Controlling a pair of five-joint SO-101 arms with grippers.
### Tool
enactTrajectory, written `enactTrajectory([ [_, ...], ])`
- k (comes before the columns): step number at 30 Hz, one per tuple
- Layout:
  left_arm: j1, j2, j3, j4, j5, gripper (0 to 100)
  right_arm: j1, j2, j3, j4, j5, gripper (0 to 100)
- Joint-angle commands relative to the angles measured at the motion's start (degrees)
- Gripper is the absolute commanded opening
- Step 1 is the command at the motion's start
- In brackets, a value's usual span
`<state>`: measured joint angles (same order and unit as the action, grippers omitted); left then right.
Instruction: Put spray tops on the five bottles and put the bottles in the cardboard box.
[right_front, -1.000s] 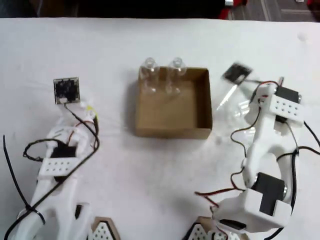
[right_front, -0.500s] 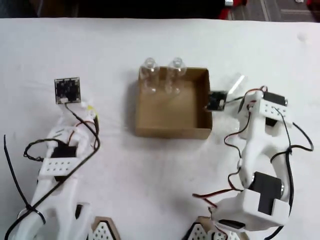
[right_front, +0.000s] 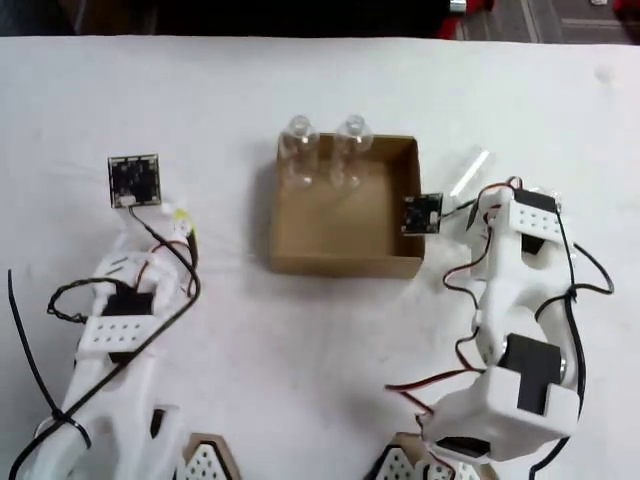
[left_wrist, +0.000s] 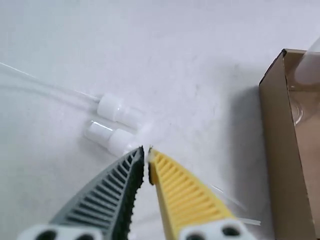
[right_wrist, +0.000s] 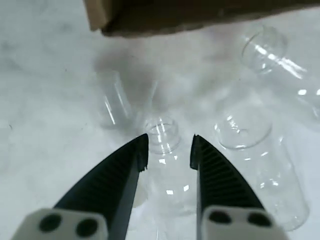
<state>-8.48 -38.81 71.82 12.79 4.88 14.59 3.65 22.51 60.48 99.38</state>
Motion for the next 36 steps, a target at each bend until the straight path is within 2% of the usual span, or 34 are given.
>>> enactTrajectory([
  [1,0.66,-0.66,-0.26,-1.58,-0.53,2,-0.13,0.92,-0.62,-1.63,0.44,12.8],
  [6,1.19,-0.66,-0.18,-1.58,-0.62,2,-0.22,1.10,-0.70,-1.63,0.70,22.2],
  [8,1.19,-0.66,-0.18,-1.58,-0.62,2,-0.13,1.01,-0.70,-1.63,0.79,22.3],
  [10,1.19,-0.66,-0.18,-1.58,-0.62,2,-0.13,1.19,-0.70,-2.68,0.79,19.7],
  [14,1.19,-0.66,-0.18,-1.58,-0.62,2,-0.13,1.71,0.00,-8.31,0.44,7.2],
  [21,1.19,-0.66,-0.18,-1.58,-0.62,2,-0.13,-1.10,0.00,-9.63,-0.35,5.5],
  [31,1.19,-0.66,-0.18,-1.58,-0.62,2,-0.84,-21.41,-0.09,-9.89,-16.53,5.5],
  [36,1.27,-0.66,-0.18,-1.49,-0.62,2,-4.35,-28.62,-0.18,-10.95,-31.82,5.5],
])
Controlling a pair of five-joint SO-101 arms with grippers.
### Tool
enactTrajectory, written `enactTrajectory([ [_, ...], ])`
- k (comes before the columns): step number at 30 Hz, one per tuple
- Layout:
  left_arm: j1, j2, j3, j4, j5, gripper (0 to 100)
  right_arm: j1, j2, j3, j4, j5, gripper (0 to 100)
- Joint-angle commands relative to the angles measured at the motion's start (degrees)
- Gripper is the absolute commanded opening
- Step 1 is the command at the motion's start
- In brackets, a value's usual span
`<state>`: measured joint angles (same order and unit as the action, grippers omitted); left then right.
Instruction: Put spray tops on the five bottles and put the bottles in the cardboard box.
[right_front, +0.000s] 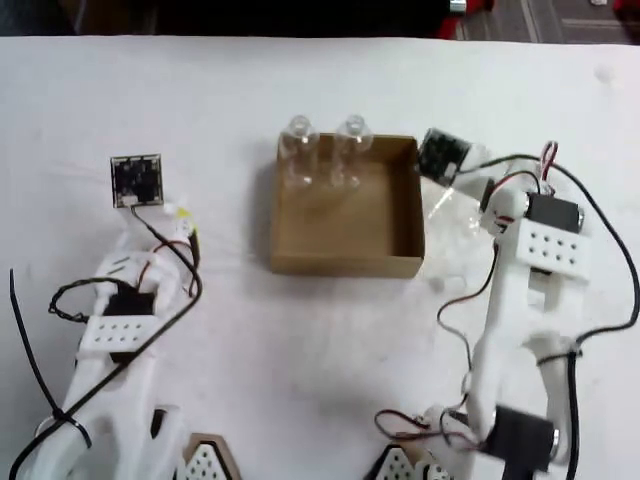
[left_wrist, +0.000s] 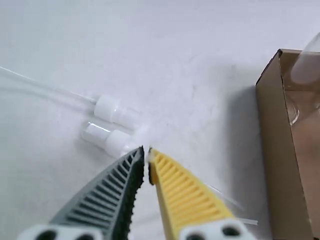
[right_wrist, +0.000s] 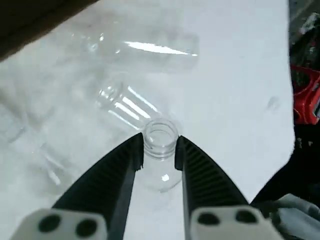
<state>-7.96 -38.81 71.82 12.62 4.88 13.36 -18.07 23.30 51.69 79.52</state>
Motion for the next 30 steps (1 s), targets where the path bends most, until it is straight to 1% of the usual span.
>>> enactTrajectory([
  [1,0.75,-0.66,-0.18,-1.32,-0.62,2,-3.91,-7.96,-0.97,-3.30,-16.00,5.5],
  [7,0.75,-0.66,-0.18,-1.05,-0.62,2,-5.23,-13.67,-0.97,-13.58,-46.24,5.3],
  [9,0.75,-0.66,-0.18,-1.05,-0.62,2,-5.23,-14.46,-0.97,-16.13,-55.21,2.7],
  [10,0.75,-0.66,-0.18,-1.05,-0.62,2,-5.23,-14.64,-0.88,-17.27,-59.25,1.4],
  [13,0.75,-0.66,-0.18,-1.05,-0.62,2,-5.67,-13.32,-0.70,-19.12,-71.56,1.8],
  [15,0.75,-0.66,-0.18,-1.05,-0.62,2,-7.08,-11.56,-0.53,-20.09,-77.80,1.7],
  [18,0.75,-0.66,-0.18,-1.05,-0.62,2,-9.19,-7.87,-0.44,-22.02,-82.20,1.7],
  [21,0.75,-0.66,-0.18,-1.05,-0.62,2,-11.21,-3.03,-0.44,-25.27,-84.04,1.7],
  [25,0.75,-0.66,-0.18,-1.23,-0.62,2,-13.23,3.12,-0.44,-28.97,-83.60,1.7],
  [30,0.75,-0.66,-0.18,-1.41,-0.62,2,-13.49,8.84,-0.44,-33.89,-83.60,1.7],
])
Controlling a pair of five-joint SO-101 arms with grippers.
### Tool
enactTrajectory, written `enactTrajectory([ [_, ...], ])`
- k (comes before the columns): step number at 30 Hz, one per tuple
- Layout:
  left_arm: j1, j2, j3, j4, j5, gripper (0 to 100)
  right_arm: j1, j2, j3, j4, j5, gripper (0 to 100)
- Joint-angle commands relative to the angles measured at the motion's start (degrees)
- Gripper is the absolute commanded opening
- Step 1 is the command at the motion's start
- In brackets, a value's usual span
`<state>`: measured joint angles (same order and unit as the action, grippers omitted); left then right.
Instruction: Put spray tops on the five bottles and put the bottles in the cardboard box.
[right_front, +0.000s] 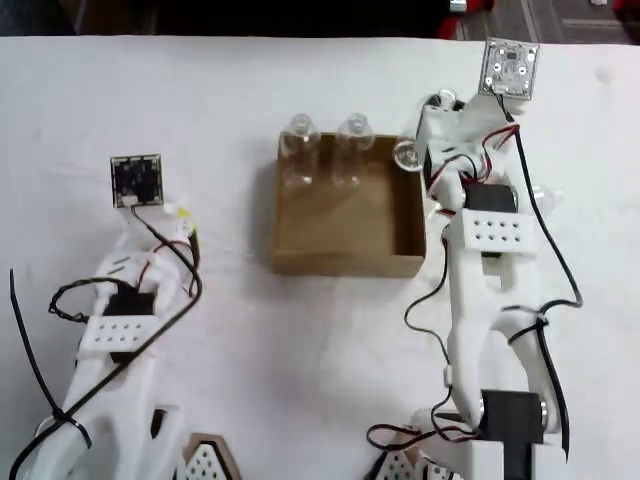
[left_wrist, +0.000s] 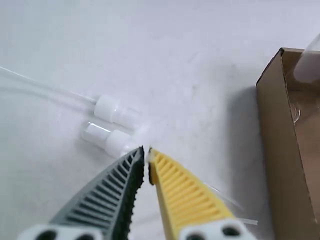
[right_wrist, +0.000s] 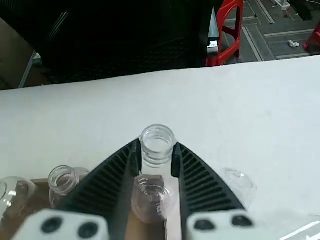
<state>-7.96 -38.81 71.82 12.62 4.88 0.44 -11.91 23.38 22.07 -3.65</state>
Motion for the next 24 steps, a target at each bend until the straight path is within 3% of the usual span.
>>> enactTrajectory([
  [1,0.75,-0.66,-0.18,-1.41,-0.62,2,-0.57,3.47,-0.53,-4.88,-0.44,1.7],
  [15,1.80,-0.66,-0.18,-1.41,-1.05,2,-3.30,-4.26,-0.44,0.40,-0.44,1.7],
  [24,1.89,-0.66,-0.18,-1.41,-2.11,2,-3.65,-3.82,3.16,-3.47,-0.35,1.7],
])
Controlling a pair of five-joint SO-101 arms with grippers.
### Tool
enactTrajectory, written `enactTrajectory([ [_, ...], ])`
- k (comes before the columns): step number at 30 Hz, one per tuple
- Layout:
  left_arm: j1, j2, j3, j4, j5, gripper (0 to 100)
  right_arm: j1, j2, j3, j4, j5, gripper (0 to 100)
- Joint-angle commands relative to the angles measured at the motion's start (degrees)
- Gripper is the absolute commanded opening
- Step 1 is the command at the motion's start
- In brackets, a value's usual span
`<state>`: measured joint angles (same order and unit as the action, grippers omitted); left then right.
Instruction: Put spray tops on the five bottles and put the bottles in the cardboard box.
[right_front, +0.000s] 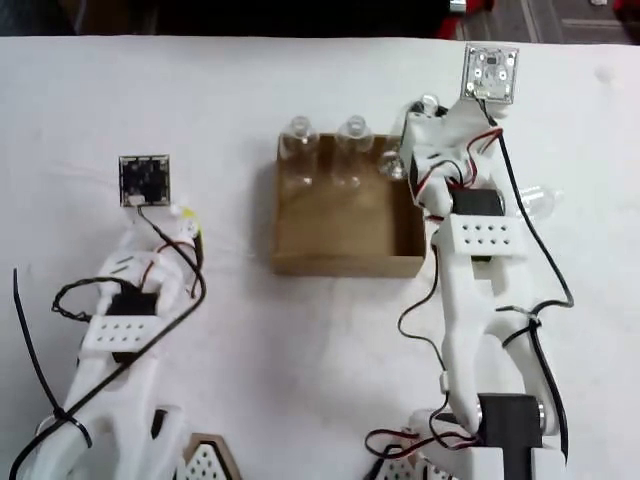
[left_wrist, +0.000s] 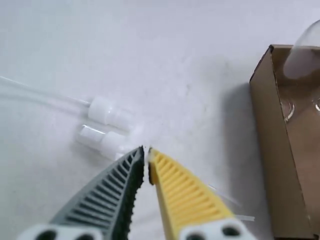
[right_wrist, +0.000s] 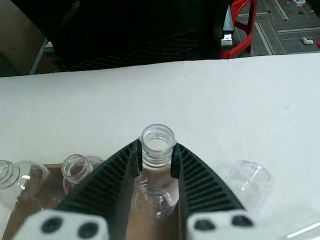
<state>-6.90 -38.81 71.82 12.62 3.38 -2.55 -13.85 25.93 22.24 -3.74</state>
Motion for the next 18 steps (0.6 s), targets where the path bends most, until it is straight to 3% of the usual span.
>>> enactTrajectory([
  [1,0.84,-0.66,-0.18,-1.41,-0.62,2,-0.57,-1.45,1.14,-5.49,-0.26,1.7],
  [4,0.84,-0.66,-0.18,-1.41,-0.62,2,-0.66,1.19,1.93,-10.15,0.35,1.7],
  [10,0.84,-0.66,-0.18,-1.41,-0.62,2,-3.12,7.96,1.85,-15.52,11.87,1.7],
  [18,0.84,-0.66,-0.18,-1.41,-0.62,2,-3.56,9.10,1.85,-16.22,12.13,1.7],
])
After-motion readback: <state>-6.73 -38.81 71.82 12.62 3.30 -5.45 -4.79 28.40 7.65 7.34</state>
